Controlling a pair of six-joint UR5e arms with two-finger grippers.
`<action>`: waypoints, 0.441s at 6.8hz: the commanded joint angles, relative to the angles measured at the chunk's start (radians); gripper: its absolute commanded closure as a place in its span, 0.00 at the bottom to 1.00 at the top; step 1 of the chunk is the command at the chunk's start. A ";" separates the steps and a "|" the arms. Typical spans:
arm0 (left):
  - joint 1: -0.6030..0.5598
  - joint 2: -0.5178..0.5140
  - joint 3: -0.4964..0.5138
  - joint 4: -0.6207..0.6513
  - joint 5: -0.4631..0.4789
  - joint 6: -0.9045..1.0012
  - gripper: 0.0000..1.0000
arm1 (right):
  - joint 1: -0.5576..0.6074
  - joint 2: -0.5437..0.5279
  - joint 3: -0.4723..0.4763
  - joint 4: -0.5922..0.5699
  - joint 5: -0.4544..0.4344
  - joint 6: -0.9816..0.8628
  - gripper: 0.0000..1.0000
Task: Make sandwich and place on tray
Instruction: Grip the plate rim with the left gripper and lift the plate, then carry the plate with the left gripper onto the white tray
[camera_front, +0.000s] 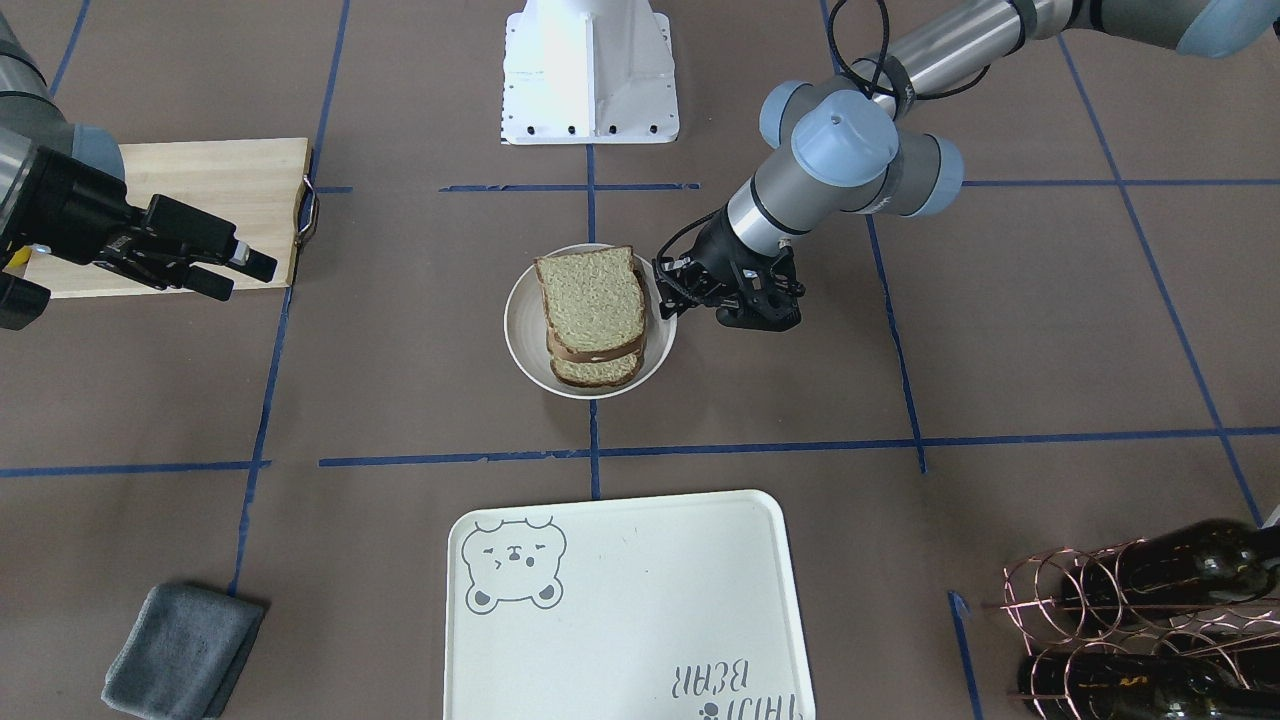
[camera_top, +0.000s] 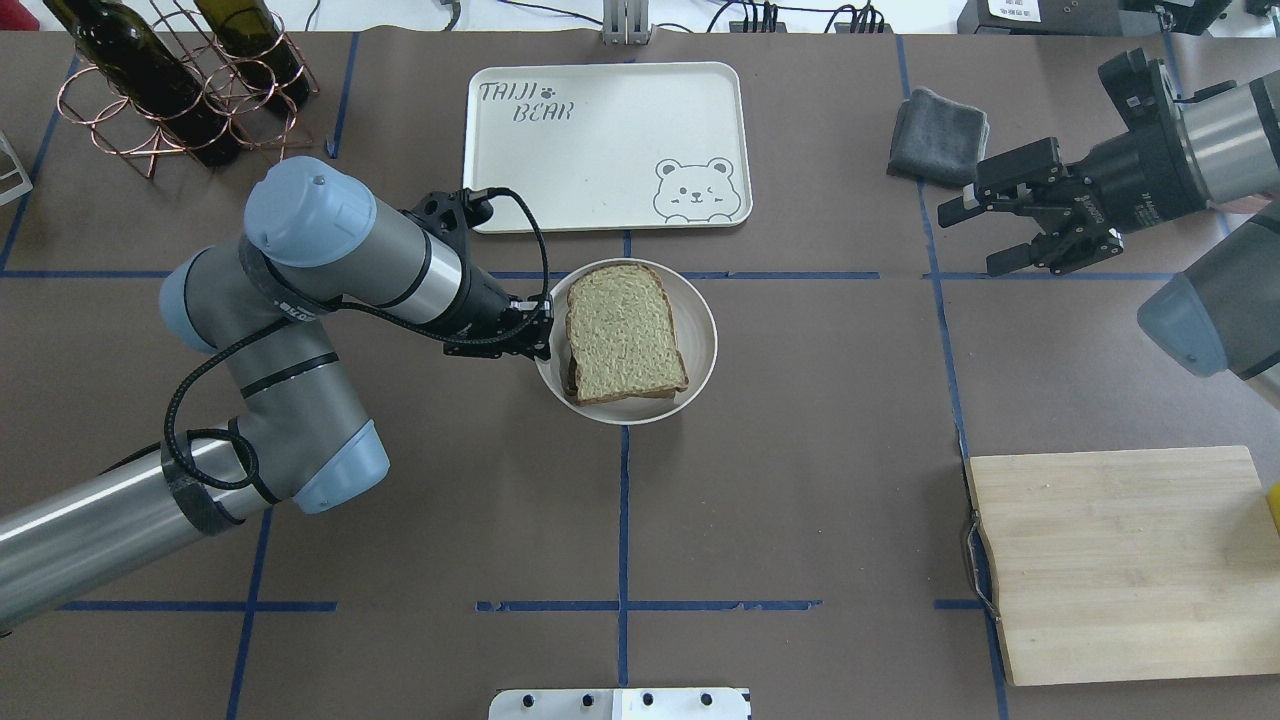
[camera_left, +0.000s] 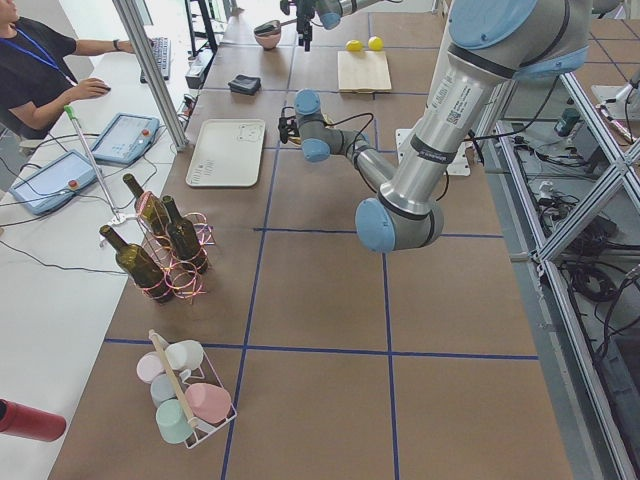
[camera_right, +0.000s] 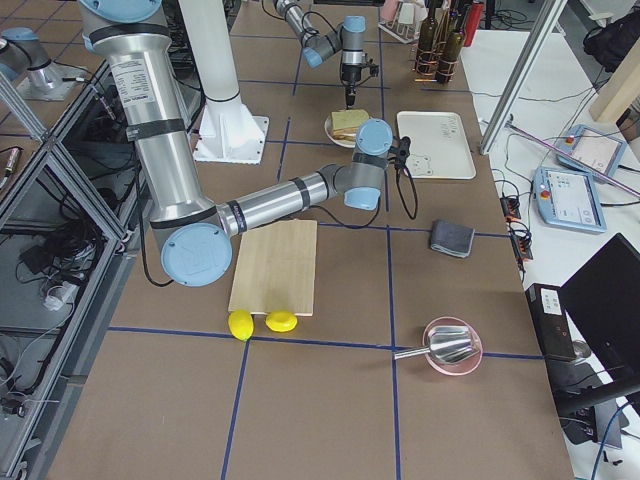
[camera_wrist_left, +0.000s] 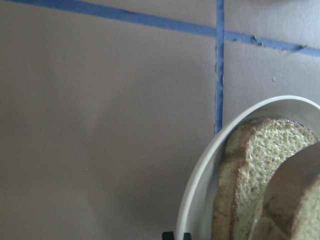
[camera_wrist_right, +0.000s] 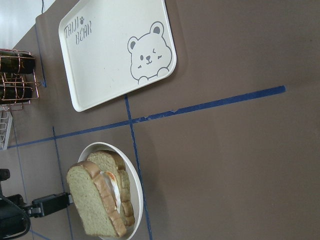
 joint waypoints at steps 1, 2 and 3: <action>-0.048 -0.094 0.105 -0.001 -0.002 -0.205 1.00 | 0.030 -0.018 -0.002 -0.001 0.031 -0.009 0.00; -0.060 -0.116 0.142 -0.004 0.006 -0.308 1.00 | 0.039 -0.022 -0.012 -0.007 0.015 -0.077 0.00; -0.064 -0.124 0.153 -0.011 0.020 -0.396 1.00 | 0.062 -0.025 -0.029 -0.027 -0.001 -0.148 0.00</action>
